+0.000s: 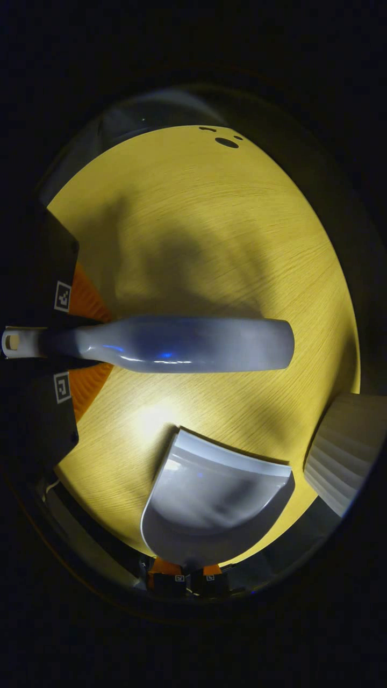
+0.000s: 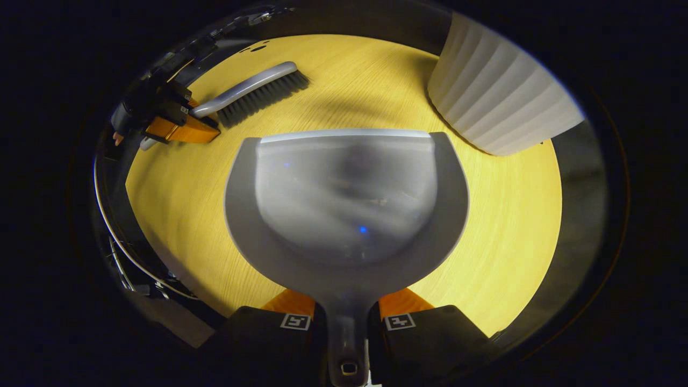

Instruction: Pick up the small broom and dustpan from the desktop, sweep the trash into the dustpan with the broom, and then empty the trash into the garbage bin.

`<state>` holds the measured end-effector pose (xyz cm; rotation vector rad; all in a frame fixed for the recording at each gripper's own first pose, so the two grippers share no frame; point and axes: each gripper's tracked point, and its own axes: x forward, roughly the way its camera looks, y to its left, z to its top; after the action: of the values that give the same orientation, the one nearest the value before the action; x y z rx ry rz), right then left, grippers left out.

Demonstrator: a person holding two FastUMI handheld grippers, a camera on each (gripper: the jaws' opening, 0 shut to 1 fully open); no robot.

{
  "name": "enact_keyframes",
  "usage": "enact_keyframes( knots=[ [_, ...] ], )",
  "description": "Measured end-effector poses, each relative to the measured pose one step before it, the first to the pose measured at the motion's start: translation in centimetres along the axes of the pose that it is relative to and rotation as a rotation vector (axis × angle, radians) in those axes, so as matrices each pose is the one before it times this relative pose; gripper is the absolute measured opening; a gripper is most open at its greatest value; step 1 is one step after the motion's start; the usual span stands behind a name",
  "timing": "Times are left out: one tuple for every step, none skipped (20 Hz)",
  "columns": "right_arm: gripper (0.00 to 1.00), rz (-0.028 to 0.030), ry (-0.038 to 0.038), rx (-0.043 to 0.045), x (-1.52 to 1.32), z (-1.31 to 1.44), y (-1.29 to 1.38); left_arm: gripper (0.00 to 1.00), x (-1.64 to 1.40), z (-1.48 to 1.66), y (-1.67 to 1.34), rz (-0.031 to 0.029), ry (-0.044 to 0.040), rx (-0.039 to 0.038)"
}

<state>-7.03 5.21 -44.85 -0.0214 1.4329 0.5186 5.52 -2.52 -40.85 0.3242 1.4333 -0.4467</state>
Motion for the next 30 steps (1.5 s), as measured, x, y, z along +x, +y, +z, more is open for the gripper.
enact_keyframes(
  knots=[
    [0.35, 0.01255, 0.00335, 0.0097, -0.243, 0.1, 0.086, 0.26, -0.045, 0.029, -0.072, 0.00346, 0.00082, 0.00039],
    [0.3, 0.00573, -0.00413, 0.01154, -0.19, -0.029, -0.402, 0.27, 0.013, -0.022, 0.018, 0.00273, 0.00037, -0.00232],
    [0.35, -0.00068, -0.00042, 0.00135, -0.217, 0.025, -0.39, 0.27, 0.188, -0.085, -0.202, -0.00454, 0.00263, -0.00812],
    [0.35, -0.00029, 0.00127, 0.00229, 0.129, 0.04, 0.258, 0.28, -0.067, -0.154, -0.067, 0.00238, 0.00767, -0.00598],
    [0.36, 0.00238, 0.00157, 0.00356, 0.09, -0.059, 0.095, 0.29, -0.139, -0.085, 0.018, 0.00911, 0.00516, -0.00293],
    [0.36, -0.00006, -0.00053, -0.00094, 0.28, 0.03, 0.083, 0.3, -0.261, -0.106, -0.01, 0.00687, 0.00234, 0.00684],
    [0.37, 0.00448, -0.00226, 0.00358, -0.083, -0.004, -0.029, 0.31, -0.308, 0.222, -0.085, 0.01008, -0.00652, 0.01317],
    [0.39, 0.00392, -0.001, 0.00206, -0.4, -0.149, -0.163, 0.46, -0.505, 0.293, -0.072, 0.01197, -0.00886, 0.02036],
    [0.47, 0.00377, -0.00935, 0.00685, -0.436, 0.149, -0.278, 0.61, -0.641, 0.255, -0.048, 0.01422, -0.01261, 0.02074],
    [0.49, 0.01527, -0.00012, 0.0094, -0.523, -0.044, 0.338, 0.76, -0.604, 0.435, -0.015, 0.01533, -0.01408, 0.02009],
    [0.65, 0.00719, -0.00281, 0.00629, -0.452, -0.178, 0.038, 0.8, -0.508, 0.314, 0.104, 0.01925, -0.01628, 0.01709],
    [0.81, -0.00187, -0.00815, 0.00195, -0.498, 0.05, -0.066, 0.85, -0.601, 0.405, 0.023, 0.01578, -0.02051, 0.01112],
    [0.96, -0.00658, -0.01088, 0.00086, -0.627, -0.016, -0.333, 0.88, -0.543, 0.353, 0.056, 0.0114, -0.02357, 0.00214],
    [0.98, -0.005, -0.01351, 0.0013, -0.692, 0.016, -0.058, 0.89, -0.58, 0.301, -0.259, 0.00084, -0.02286, -0.00737],
    [0.99, -0.00292, -0.02112, 0.00718, -0.846, 0.102, -0.186, 0.89, -0.65, 0.333, -0.276, -0.00615, -0.02639, -0.01446],
    [1.0, 0.00058, -0.02708, 0.00892, -0.75, 0.191, -0.05, 0.89, -0.713, 0.328, -0.273, -0.00048, -0.02709, -0.01358],
    [1.0, 0.00053, -0.03452, 0.01285, -0.691, 0.576, -0.071, 0.89, -0.817, 0.286, -0.112, 0.00697, -0.03002, -0.01056],
    [1.0, -0.00053, -0.03848, 0.01081, -0.854, 0.478, 0.188, 0.89, -0.909, 0.472, 0.062, 0.01349, -0.03479, -0.00777],
    [1.0, -0.00568, -0.04381, 0.0103, -0.911, 0.78, -0.114, 0.89, -0.751, 0.418, 0.048, 0.01662, -0.04174, -0.00716],
    [1.0, -0.00633, -0.05204, 0.00655, -0.748, 0.877, 0.016, 0.89, -0.93, 0.595, 0.048, 0.01534, -0.04443, -0.01113],
    [0.99, -0.00717, -0.05915, 0.00125, -0.8, 1.156, 0.007, 0.89, -1.194, 0.671, -0.065, 0.01365, -0.05223, -0.01527],
    [0.99, -0.00908, -0.06302, -0.00191, -0.767, 1.17, -0.033, 0.89, -1.165, 0.903, -0.124, 0.00852, -0.05965, -0.01909],
    [1.0, -0.00687, -0.06189, -0.00331, -0.836, 1.477, -0.014, 0.89, -0.986, 0.93, -0.002, 0.00457, -0.0612, -0.02274],
    [0.99, -0.00782, -0.06211, -0.00232, -0.856, 1.213, 0.067, 0.88, -1.12, 1.164, -0.107, 0.00338, -0.06768, -0.02559],
    [1.0, -0.00469, -0.05778, -0.00121, -0.78, 1.445, 0.007, 0.89, -1.159, 1.231, -0.104, 0.00524, -0.06895, -0.02625],
    [1.0, -0.00677, -0.05286, -0.00024, -0.765, 1.187, 0.031, 0.89, -1.182, 1.355, -0.082, 0.00769, -0.06553, -0.02271],
    [1.0, -0.00941, -0.05151, 0.00048, -0.432, 1.23, 0.045, 0.89, -1.133, 1.246, 0.396, 0.01149, -0.06915, -0.01918],
    [0.99, -0.01095, -0.04543, -0.00163, -0.531, 1.252, 0.012, 0.89, -1.186, 1.445, 0.195, 0.00991, -0.07111, -0.01675],
    [0.99, -0.01642, -0.03993, -0.00525, -0.764, 1.508, -0.274, 0.89, -1.284, 1.55, 0.112, 0.00679, -0.06184, -0.01507],
    [0.99, -0.01873, -0.03622, -0.00863, -0.687, 1.242, -0.125, 0.89, -1.196, 1.461, -0.061, 0.00405, -0.05497, -0.0118]
  ],
)
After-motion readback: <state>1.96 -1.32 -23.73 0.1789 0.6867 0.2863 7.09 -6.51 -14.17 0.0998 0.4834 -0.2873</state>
